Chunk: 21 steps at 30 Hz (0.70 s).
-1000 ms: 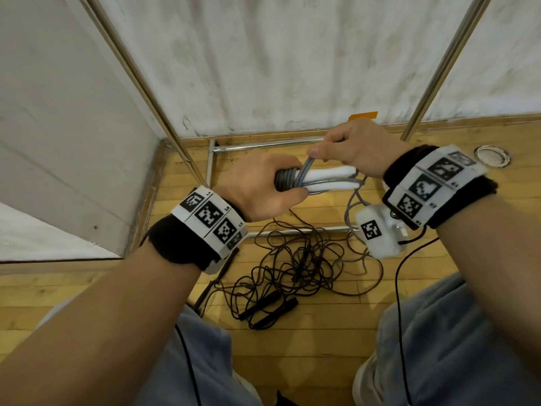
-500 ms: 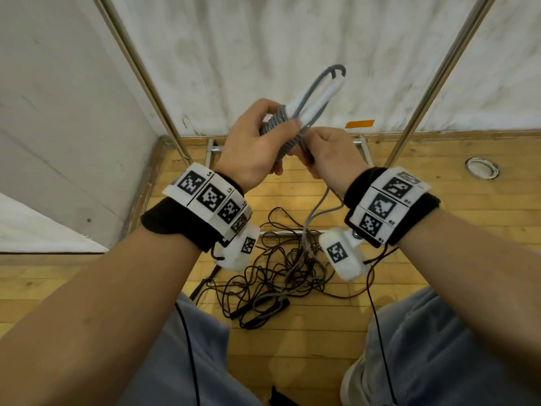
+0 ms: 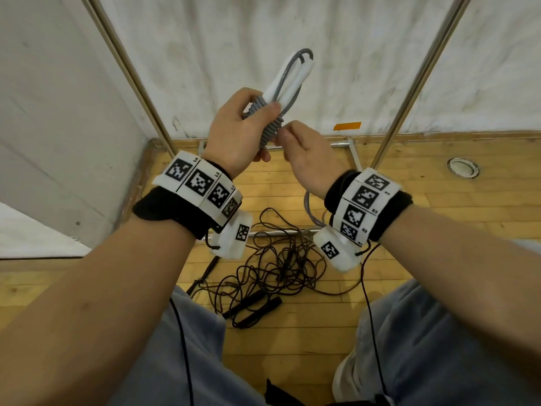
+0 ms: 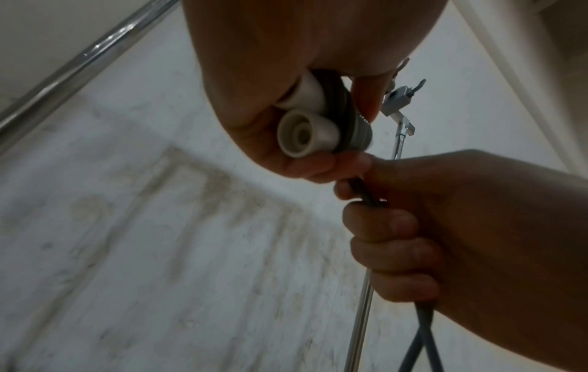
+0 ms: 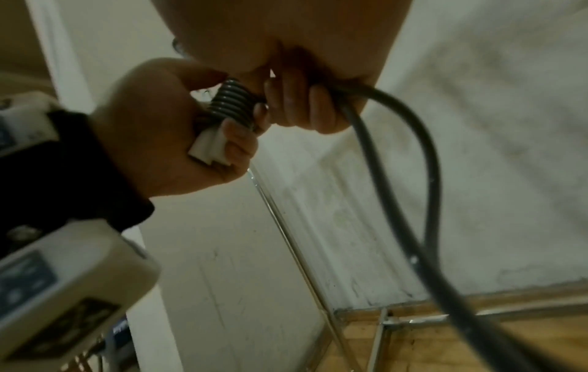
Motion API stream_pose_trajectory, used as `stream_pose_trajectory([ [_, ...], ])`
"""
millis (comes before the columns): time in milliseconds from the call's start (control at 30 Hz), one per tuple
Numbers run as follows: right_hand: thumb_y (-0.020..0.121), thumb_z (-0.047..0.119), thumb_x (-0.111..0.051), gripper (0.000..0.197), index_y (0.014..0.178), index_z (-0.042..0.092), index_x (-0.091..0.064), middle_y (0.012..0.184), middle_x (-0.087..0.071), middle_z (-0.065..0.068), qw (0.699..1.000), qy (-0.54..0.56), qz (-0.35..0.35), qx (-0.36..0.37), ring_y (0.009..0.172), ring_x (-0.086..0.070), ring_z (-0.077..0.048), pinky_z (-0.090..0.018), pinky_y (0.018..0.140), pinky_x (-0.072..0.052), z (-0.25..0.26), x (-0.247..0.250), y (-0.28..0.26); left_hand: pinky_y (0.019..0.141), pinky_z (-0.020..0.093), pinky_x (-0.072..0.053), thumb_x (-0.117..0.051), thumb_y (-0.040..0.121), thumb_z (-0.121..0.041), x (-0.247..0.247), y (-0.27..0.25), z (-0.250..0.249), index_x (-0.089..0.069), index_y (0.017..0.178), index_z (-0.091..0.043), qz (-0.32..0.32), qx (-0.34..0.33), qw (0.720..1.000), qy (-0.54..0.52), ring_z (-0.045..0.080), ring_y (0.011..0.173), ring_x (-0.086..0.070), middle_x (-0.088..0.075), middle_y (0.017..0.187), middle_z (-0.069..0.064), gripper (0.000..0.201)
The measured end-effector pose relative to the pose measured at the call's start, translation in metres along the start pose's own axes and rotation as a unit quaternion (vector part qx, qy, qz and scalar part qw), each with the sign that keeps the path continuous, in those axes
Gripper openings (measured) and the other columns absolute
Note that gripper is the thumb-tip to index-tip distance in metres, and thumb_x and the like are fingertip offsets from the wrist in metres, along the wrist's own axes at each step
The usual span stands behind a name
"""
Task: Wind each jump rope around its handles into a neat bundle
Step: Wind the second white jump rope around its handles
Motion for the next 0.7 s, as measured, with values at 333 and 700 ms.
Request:
stream_pose_trajectory([
  [333, 0.095, 0.026, -0.050, 0.022, 0.073, 0.020, -0.048, 0.063, -0.043, 0.009, 0.977, -0.196, 0.074, 0.038, 0.056, -0.039, -0.004, -0.015, 0.049, -0.025, -0.002, 0.011, -0.001, 0.062, 0.035, -0.056, -0.059, 0.090, -0.035, 0.023, 0.010, 0.012, -0.053, 0.103, -0.020, -0.007, -0.019, 0.982, 0.187, 0.020, 0.069, -0.069, -0.067, 0.080, 0.000, 0.020],
  [700, 0.098, 0.035, -0.041, 0.023, 0.079, 0.023, -0.047, 0.066, -0.041, 0.004, 0.897, -0.411, 0.138, 0.088, 0.055, -0.037, -0.009, -0.025, 0.046, -0.022, 0.016, 0.012, -0.008, 0.061, 0.033, -0.038, -0.055, 0.093, -0.039, 0.011, 0.009, 0.046, -0.042, 0.110, -0.020, 0.128, -0.014, 0.865, 0.485, 0.020, 0.071, -0.050, -0.045, 0.076, -0.007, 0.029],
])
Point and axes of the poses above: each hand's wrist, its own y-axis towards the middle knuckle, its own x-axis out of the back of the hand, z = x × y, the point moved 4 cm from there along y, towards the middle knuckle
